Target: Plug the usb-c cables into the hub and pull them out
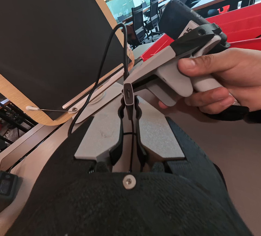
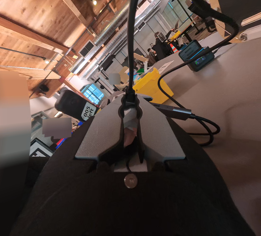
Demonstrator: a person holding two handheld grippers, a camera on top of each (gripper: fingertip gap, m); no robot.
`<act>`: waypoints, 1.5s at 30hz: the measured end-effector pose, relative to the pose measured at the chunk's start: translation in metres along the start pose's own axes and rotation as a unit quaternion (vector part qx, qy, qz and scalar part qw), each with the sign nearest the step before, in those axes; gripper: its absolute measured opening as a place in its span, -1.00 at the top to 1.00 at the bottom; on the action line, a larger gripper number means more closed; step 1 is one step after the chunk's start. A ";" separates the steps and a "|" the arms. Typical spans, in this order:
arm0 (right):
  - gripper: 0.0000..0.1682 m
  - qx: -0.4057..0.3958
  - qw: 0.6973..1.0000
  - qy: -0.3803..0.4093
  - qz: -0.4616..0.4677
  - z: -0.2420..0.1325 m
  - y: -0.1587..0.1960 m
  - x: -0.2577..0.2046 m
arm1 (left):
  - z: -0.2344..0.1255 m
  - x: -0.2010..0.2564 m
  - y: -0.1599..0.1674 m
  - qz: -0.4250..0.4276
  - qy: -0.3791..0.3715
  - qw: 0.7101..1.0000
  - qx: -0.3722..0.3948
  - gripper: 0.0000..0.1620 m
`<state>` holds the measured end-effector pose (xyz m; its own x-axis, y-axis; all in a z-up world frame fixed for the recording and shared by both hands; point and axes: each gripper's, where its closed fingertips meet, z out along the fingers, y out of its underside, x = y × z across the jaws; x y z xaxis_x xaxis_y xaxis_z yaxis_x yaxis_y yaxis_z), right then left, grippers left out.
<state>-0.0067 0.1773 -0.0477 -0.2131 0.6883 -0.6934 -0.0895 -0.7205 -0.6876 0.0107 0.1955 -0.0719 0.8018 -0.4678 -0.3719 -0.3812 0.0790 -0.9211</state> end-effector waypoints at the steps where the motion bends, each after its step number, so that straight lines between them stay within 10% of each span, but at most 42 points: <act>1: 0.89 0.003 1.000 -0.010 0.011 0.000 -0.001 -0.001 | 0.000 0.000 -0.001 0.003 -0.001 1.000 0.004 0.87; 45: 0.91 0.064 0.994 0.024 -0.086 0.000 -0.017 -0.027 | -0.026 -0.003 -0.043 0.051 -0.030 0.989 0.136 0.83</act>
<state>0.0002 0.1707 -0.0174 -0.1372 0.8034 -0.5795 -0.2449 -0.5944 -0.7660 0.0130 0.1703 -0.0281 0.7946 -0.3929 -0.4628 -0.3301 0.3601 -0.8726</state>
